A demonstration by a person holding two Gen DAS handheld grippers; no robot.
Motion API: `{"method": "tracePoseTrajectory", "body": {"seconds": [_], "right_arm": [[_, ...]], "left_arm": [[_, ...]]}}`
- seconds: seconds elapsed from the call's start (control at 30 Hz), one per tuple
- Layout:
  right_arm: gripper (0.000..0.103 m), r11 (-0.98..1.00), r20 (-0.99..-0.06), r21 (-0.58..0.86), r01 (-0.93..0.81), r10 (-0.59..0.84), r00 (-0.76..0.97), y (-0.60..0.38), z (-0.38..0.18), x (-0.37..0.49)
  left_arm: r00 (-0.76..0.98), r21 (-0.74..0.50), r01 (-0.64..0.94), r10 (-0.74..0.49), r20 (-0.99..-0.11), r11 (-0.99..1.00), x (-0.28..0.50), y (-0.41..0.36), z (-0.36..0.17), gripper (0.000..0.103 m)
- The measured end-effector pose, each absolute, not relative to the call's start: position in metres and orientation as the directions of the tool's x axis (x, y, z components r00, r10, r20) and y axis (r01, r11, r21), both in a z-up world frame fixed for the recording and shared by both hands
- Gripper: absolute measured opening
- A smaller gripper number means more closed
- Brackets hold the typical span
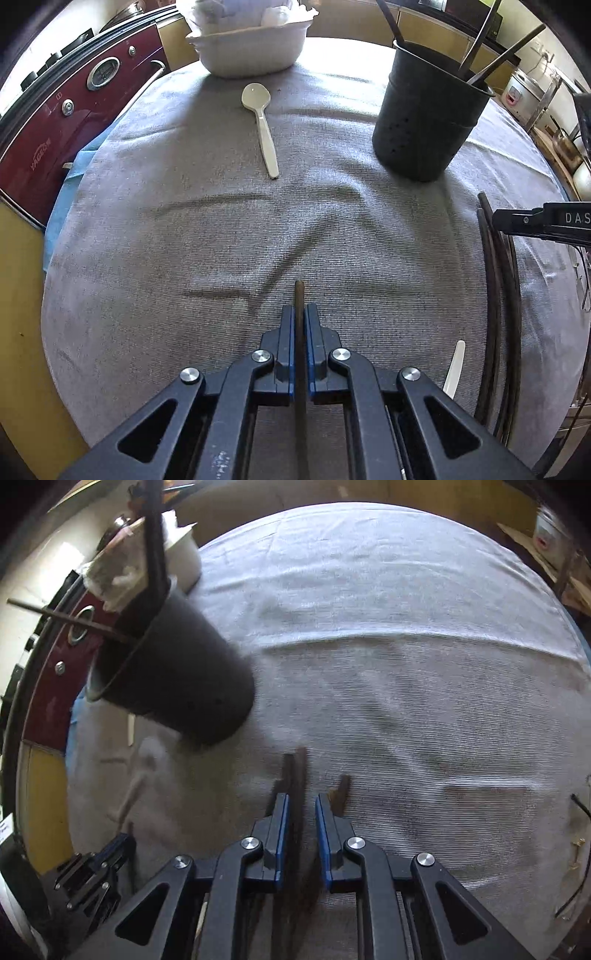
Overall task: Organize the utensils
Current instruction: 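Close the left tool on one chopstick while the right tool grasps several chopsticks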
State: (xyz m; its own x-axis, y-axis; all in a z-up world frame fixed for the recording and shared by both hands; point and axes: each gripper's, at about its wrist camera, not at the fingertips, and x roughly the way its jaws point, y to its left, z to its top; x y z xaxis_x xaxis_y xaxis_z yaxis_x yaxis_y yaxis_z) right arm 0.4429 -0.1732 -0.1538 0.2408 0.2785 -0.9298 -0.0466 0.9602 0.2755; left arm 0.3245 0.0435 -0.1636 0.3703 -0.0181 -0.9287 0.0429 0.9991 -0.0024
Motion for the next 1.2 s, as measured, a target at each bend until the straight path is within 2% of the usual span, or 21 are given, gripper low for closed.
{"method": "tracePoseTrajectory", "body": {"seconds": [0.23,0.43,0.63,0.8,1.0,1.2], "right_arm": [[0.014,0.980,-0.949,0.190,-0.062,0.200,0.243,-0.160,-0.154,0.448],[0.013,0.949,-0.903,0.313,-0.025,0.305,0.303,-0.181,-0.146,0.437],[0.015,0.934,-0.897,0.358,0.013,0.340,0.282,-0.204,-0.150,0.438],[0.016,0.949,-0.913,0.315,0.002,0.302,0.273,-0.211,-0.153,0.438],[0.012,0.983,-0.950,0.184,-0.031,0.185,0.251,-0.186,-0.153,0.448],[0.012,0.979,-0.949,0.195,-0.054,0.203,0.241,-0.175,-0.156,0.449]], "left_arm": [[0.365,-0.003,0.037,-0.016,-0.931,0.999,0.329,0.044,-0.163,0.005],[0.367,0.009,0.044,-0.007,-0.930,0.999,0.332,0.043,-0.165,0.006],[0.369,0.024,0.037,0.008,-0.929,0.999,0.331,0.035,-0.166,0.005],[0.369,0.030,0.038,0.014,-0.929,0.999,0.329,0.030,-0.165,0.005],[0.369,0.034,0.040,0.017,-0.929,0.999,0.330,0.028,-0.166,0.006],[0.366,0.034,0.046,0.015,-0.931,0.998,0.330,0.026,-0.166,0.006]]}}
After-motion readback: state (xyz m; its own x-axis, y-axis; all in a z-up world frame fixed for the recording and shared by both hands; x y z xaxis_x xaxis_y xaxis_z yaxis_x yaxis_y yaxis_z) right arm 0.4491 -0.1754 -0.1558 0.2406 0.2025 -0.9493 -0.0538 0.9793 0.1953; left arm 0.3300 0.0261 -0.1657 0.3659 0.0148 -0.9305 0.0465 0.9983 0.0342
